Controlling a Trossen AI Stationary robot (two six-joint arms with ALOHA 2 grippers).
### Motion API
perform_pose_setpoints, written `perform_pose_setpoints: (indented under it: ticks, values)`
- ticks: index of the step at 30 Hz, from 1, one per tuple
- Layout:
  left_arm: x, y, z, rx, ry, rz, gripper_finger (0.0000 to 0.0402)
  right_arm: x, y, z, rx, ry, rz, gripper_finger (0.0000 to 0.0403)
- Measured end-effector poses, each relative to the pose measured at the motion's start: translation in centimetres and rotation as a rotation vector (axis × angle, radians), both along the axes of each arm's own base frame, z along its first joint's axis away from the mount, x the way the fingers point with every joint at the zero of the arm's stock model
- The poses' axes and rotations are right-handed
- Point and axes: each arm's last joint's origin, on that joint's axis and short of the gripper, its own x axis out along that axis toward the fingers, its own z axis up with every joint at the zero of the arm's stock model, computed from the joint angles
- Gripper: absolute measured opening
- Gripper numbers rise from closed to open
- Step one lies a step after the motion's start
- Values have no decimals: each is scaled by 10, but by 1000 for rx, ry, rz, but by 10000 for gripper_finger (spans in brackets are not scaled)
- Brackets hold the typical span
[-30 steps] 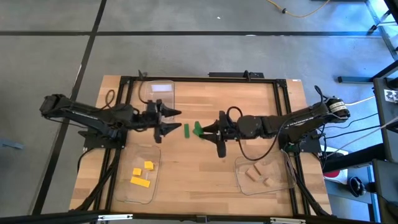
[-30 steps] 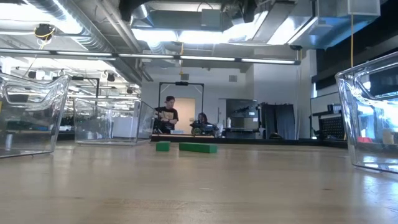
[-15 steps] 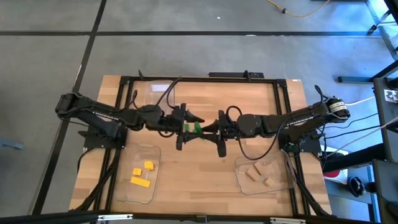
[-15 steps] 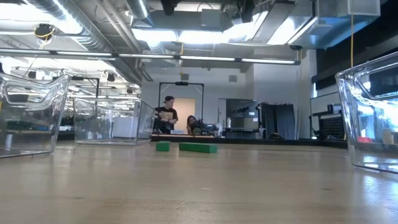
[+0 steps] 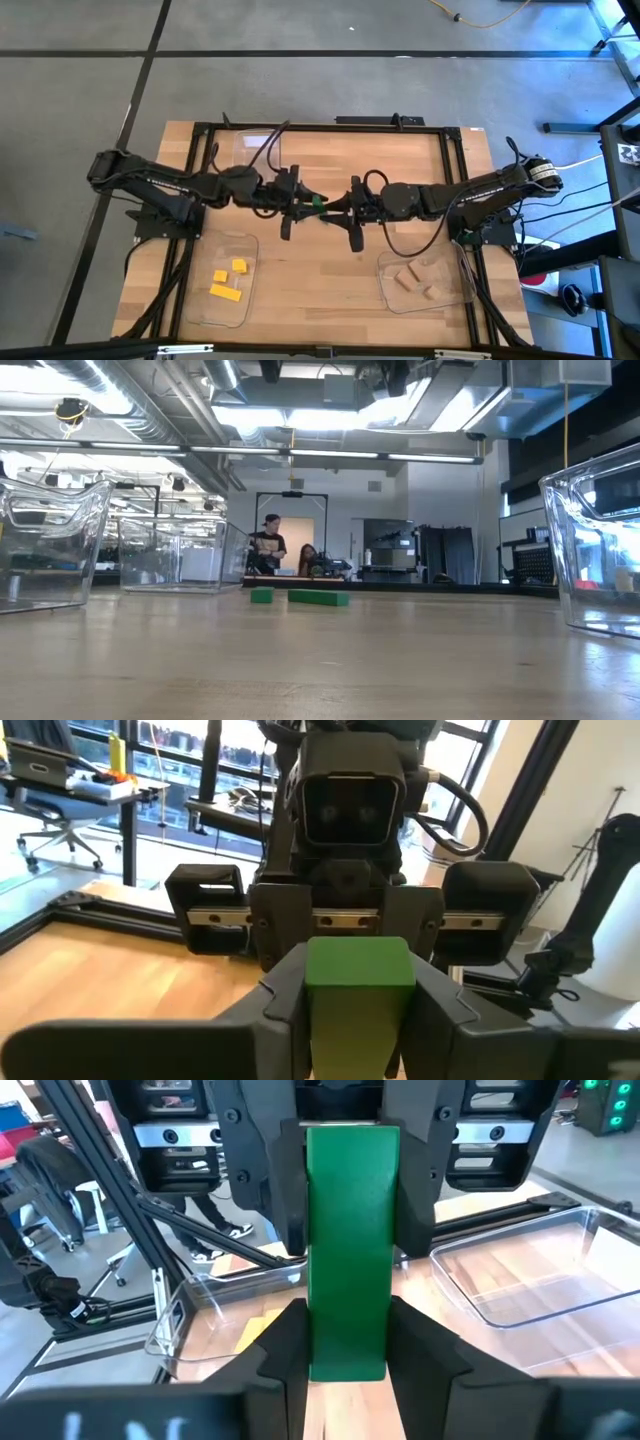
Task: Sort & place blocks by color
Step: Put the right green block into the top left transparent bin
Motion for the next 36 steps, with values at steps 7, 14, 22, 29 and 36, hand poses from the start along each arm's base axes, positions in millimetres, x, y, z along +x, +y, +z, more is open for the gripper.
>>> perform_pose_setpoints:
  ticks: [7, 14, 22, 29, 36]
  values:
    - [-14, 10, 3, 15, 79, 19, 94, -7, -2, 5, 32, 7, -9, 185]
    - [-69, 22, 22, 40, 182, 119, 94, -53, -16, 20, 66, 188, -178, 343]
    - [-128, 25, 2, -23, 80, 219, 94, -84, -20, 25, 95, 277, -259, 369]
    - [-143, 25, -14, -77, -6, 216, 94, -81, -19, 33, 70, 196, -246, 370]
    - [-143, 25, -13, -79, -20, 220, 94, -82, -19, 35, 75, 177, -240, 370]
